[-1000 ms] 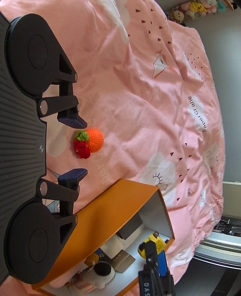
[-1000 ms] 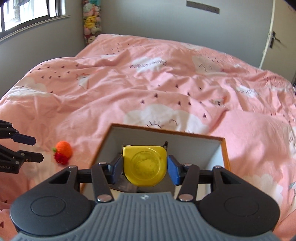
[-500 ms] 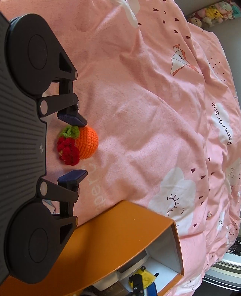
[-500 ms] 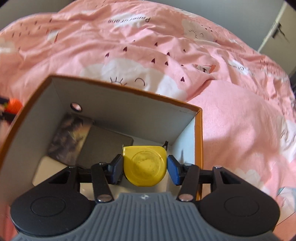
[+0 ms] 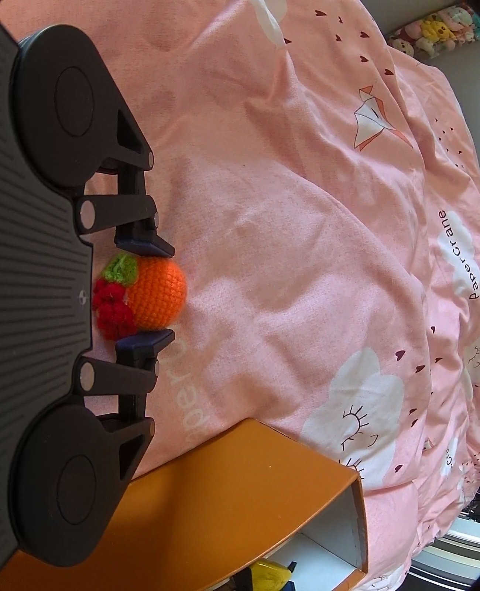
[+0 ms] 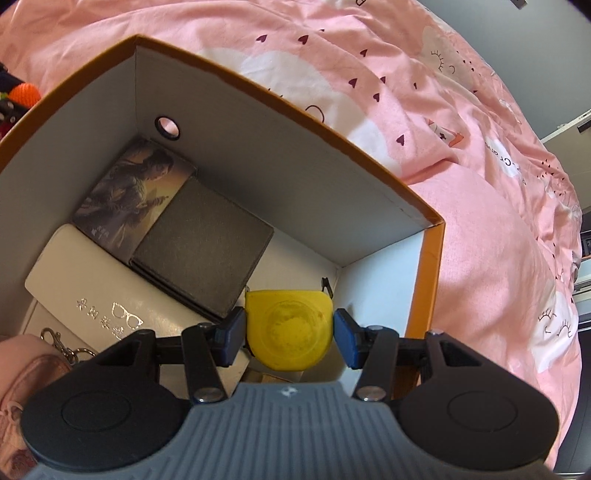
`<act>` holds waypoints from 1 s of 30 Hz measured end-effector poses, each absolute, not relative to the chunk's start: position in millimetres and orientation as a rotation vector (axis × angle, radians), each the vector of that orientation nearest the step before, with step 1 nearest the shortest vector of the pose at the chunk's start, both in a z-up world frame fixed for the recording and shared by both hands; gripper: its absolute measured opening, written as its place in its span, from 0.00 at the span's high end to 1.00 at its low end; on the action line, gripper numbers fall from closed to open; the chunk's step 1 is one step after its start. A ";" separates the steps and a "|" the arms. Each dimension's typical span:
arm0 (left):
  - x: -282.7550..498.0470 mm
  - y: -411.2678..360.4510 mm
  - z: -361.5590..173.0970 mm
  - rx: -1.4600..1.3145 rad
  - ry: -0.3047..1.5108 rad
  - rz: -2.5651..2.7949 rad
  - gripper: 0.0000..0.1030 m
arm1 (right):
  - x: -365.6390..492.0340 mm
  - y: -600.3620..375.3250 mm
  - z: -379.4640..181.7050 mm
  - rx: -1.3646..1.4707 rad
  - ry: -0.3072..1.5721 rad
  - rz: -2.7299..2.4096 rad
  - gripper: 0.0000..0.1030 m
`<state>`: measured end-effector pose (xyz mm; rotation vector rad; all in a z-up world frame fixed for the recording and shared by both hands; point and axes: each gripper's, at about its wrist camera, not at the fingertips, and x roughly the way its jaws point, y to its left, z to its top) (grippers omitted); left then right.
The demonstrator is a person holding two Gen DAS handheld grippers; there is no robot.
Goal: Organize objects
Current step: 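Lower the yellow case into the orange box while the left tool grasps the crocheted fruit, then carry the crocheted fruit over the orange box with the left tool and open it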
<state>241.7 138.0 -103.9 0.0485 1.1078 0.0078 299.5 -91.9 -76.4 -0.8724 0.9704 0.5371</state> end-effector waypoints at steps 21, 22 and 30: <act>229.9 72.4 21.3 -0.039 0.827 -0.254 0.55 | 274.4 -155.3 7.6 -0.476 0.691 0.430 0.47; 233.0 60.1 23.7 -0.032 0.824 -0.289 0.55 | 274.6 -162.5 10.4 -0.437 0.677 0.411 0.49; 282.3 -27.6 -7.2 -0.024 0.927 -0.419 0.55 | 284.7 -208.1 -0.5 -0.059 0.724 0.349 0.75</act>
